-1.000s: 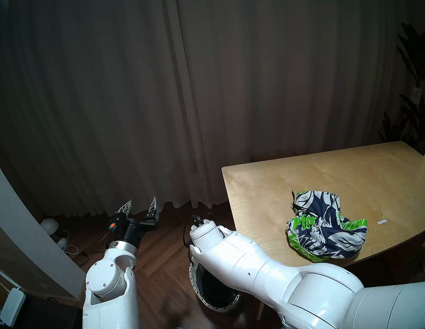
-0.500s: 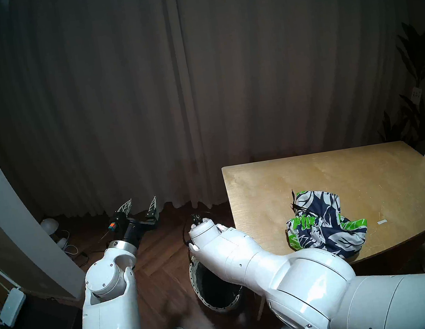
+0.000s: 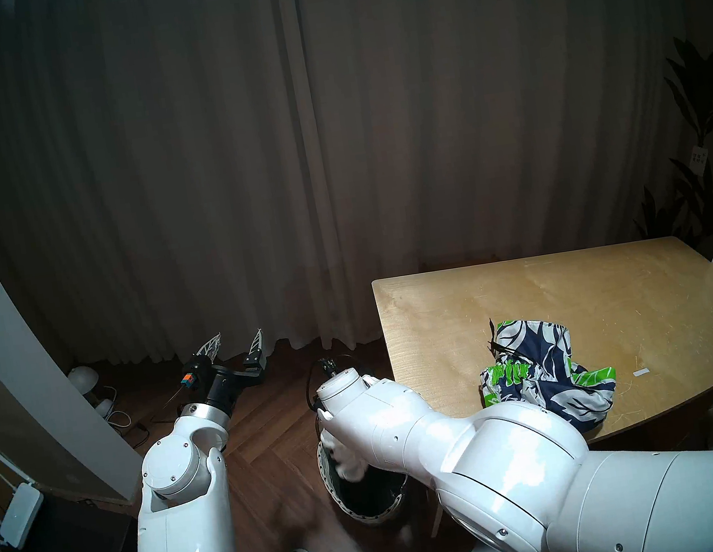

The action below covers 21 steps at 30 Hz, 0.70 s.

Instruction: Toss clothes into the laundry hamper

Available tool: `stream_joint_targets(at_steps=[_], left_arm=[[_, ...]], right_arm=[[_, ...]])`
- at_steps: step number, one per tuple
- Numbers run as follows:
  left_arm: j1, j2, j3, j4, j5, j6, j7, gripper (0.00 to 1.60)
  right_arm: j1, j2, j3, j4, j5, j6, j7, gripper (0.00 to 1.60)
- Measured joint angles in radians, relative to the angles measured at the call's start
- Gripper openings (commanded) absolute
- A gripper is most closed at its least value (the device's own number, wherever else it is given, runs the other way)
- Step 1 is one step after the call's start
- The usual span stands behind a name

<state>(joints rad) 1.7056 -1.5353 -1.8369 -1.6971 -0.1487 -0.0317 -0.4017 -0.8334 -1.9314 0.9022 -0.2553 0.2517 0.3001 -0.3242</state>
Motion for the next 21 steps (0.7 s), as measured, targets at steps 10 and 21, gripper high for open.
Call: stream_joint_targets(at_steps=[10, 21], left_arm=[[0.000, -0.003, -0.003, -0.002, 0.001, 0.001, -0.005, 1.60], [-0.004, -0.005, -0.001, -0.003, 0.004, 0.001, -0.012, 1.60]], right_arm=[[0.029, -0.010, 0.020, 0.019, 0.002, -0.064, 0.001, 1.60], [0.120, 0.020, 0.099, -0.105, 0.044, -0.194, -0.033, 1.60]])
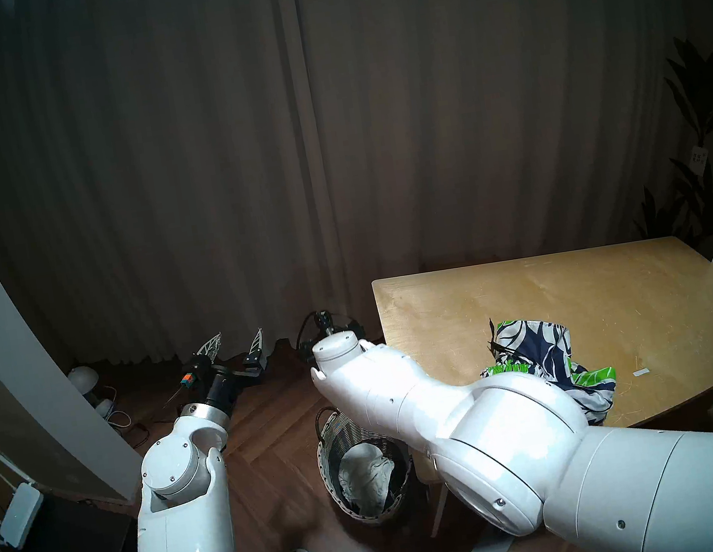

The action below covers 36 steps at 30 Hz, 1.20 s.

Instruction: Toss clothes into the laundry hamper

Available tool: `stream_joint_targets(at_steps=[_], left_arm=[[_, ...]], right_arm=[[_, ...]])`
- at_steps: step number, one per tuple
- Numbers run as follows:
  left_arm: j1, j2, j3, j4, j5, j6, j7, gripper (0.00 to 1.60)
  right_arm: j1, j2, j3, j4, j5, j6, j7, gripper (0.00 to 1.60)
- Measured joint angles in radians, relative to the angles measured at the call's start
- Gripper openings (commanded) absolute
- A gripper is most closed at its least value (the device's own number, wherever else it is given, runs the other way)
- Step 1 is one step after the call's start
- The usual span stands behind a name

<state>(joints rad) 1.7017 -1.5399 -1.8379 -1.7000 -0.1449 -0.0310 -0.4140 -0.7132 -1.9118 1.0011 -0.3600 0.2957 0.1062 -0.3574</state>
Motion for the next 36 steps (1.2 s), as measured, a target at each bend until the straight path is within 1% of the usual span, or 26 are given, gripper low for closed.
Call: stream_joint_targets(at_steps=[5, 7, 8, 12, 16, 18, 20, 21, 29, 36], left_arm=[[-0.007, 0.000, 0.010, -0.008, 0.001, 0.000, -0.004, 1.60], [-0.011, 0.000, 0.019, -0.017, 0.001, -0.001, -0.008, 1.60], [-0.015, -0.001, 0.026, -0.024, 0.000, -0.001, -0.012, 1.60], [-0.022, -0.006, 0.051, -0.042, -0.003, -0.001, -0.023, 1.60], [-0.028, -0.014, 0.089, -0.060, -0.005, -0.001, -0.038, 1.60], [-0.032, -0.020, 0.124, -0.073, -0.006, -0.001, -0.051, 1.60], [-0.034, -0.024, 0.144, -0.080, -0.006, -0.001, -0.059, 1.60], [-0.036, -0.028, 0.166, -0.088, -0.006, 0.000, -0.068, 1.60], [-0.045, -0.043, 0.266, -0.120, -0.005, 0.002, -0.106, 1.60], [-0.050, -0.047, 0.332, -0.135, 0.006, 0.014, -0.133, 1.60]], right_arm=[[0.039, 0.039, 0.029, -0.051, 0.006, -0.047, -0.034, 1.60], [0.057, 0.066, 0.053, -0.063, 0.007, -0.064, -0.063, 1.60], [0.068, 0.087, 0.076, -0.064, 0.007, -0.074, -0.087, 1.60], [0.084, 0.130, 0.125, -0.061, 0.002, -0.093, -0.142, 1.60], [0.095, 0.172, 0.173, -0.054, -0.005, -0.109, -0.191, 1.60], [0.102, 0.204, 0.207, -0.048, -0.010, -0.121, -0.222, 1.60], [0.105, 0.221, 0.225, -0.046, -0.013, -0.127, -0.239, 1.60], [0.107, 0.240, 0.242, -0.045, -0.017, -0.135, -0.255, 1.60], [0.126, 0.329, 0.325, -0.047, -0.037, -0.175, -0.325, 1.60], [0.147, 0.406, 0.384, -0.066, -0.065, -0.216, -0.376, 1.60]])
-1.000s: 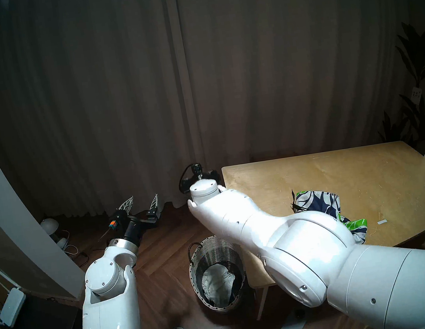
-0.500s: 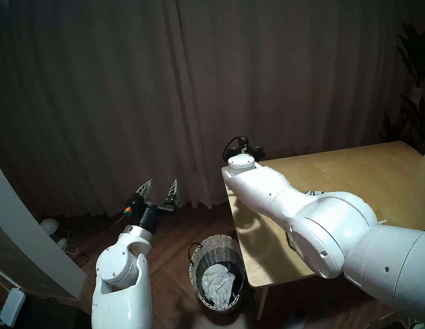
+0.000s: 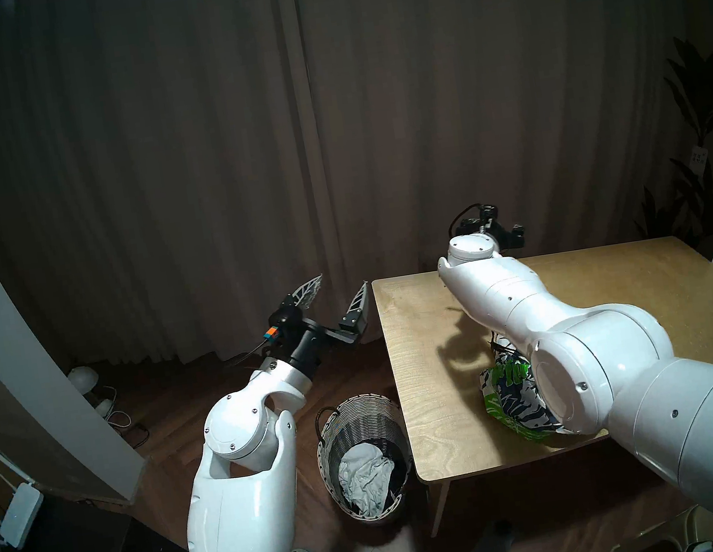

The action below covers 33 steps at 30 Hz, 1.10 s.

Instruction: Toss clothes into the laundry hamper

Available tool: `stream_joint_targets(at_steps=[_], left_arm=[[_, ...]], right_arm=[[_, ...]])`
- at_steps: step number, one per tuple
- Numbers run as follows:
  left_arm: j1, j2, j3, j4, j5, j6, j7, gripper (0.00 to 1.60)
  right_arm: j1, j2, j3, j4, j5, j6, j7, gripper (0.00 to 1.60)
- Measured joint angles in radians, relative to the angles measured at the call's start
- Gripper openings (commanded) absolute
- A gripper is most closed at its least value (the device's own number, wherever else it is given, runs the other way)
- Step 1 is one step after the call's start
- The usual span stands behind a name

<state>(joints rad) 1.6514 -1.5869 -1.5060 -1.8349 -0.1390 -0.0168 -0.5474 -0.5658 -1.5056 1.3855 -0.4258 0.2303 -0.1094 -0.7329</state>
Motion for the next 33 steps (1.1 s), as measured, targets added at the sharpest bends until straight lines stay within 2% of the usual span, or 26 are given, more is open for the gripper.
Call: stream_joint_targets(at_steps=[6, 12, 16, 21, 27, 33], left_arm=[[-0.002, 0.003, 0.056, -0.004, 0.026, 0.028, -0.027, 1.60], [-0.004, 0.025, 0.125, 0.009, 0.090, 0.069, -0.052, 1.60], [-0.009, 0.040, 0.173, 0.029, 0.138, 0.105, -0.069, 1.60], [-0.018, 0.041, 0.211, 0.067, 0.133, 0.163, -0.109, 1.60], [-0.063, 0.030, 0.235, 0.175, 0.117, 0.224, -0.146, 1.60], [-0.113, 0.017, 0.261, 0.300, 0.117, 0.253, -0.137, 1.60]], right_arm=[[0.013, 0.070, 0.047, -0.016, -0.034, -0.029, -0.026, 1.60], [0.007, 0.143, 0.071, -0.039, -0.068, -0.053, -0.014, 1.60], [-0.018, 0.192, 0.067, -0.066, -0.083, -0.068, 0.033, 1.60], [-0.055, 0.240, 0.061, -0.102, -0.088, -0.083, 0.101, 1.60], [-0.114, 0.278, 0.058, -0.184, -0.077, -0.095, 0.215, 1.60], [-0.172, 0.289, 0.058, -0.253, -0.046, -0.094, 0.295, 1.60]])
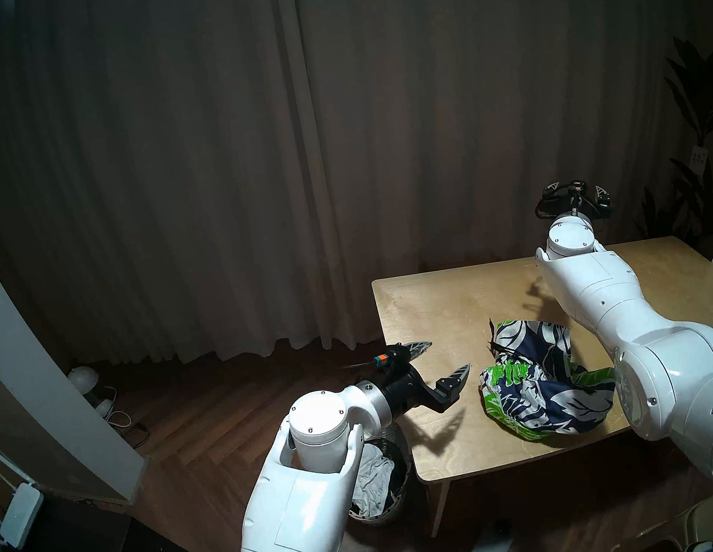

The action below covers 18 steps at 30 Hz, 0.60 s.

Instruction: Toss clothes into the laundry hamper

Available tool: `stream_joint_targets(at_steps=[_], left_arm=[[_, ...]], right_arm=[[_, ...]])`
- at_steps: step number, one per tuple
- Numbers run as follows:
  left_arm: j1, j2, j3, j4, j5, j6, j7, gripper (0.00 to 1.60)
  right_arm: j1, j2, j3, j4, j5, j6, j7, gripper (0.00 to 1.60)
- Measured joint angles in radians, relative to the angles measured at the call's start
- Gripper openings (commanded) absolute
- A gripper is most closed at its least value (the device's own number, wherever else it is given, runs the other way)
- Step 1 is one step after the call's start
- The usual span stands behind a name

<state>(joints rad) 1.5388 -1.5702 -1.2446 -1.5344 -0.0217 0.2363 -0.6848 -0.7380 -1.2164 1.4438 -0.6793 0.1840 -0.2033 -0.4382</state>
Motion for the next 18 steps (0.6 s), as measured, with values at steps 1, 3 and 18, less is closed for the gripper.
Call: stream_joint_targets(at_steps=[1, 3, 18], left_arm=[[-0.011, -0.003, 0.008, 0.029, 0.000, 0.004, 0.009, 1.60], [-0.028, -0.007, 0.022, 0.070, -0.004, 0.006, 0.019, 1.60], [-0.127, -0.039, 0.081, 0.219, -0.104, -0.028, -0.031, 1.60]], right_arm=[[-0.013, 0.001, 0.000, -0.013, 0.006, 0.002, 0.014, 1.60], [-0.031, 0.002, 0.000, -0.031, 0.014, 0.005, 0.032, 1.60], [-0.093, 0.053, -0.005, -0.150, 0.021, 0.049, 0.095, 1.60]])
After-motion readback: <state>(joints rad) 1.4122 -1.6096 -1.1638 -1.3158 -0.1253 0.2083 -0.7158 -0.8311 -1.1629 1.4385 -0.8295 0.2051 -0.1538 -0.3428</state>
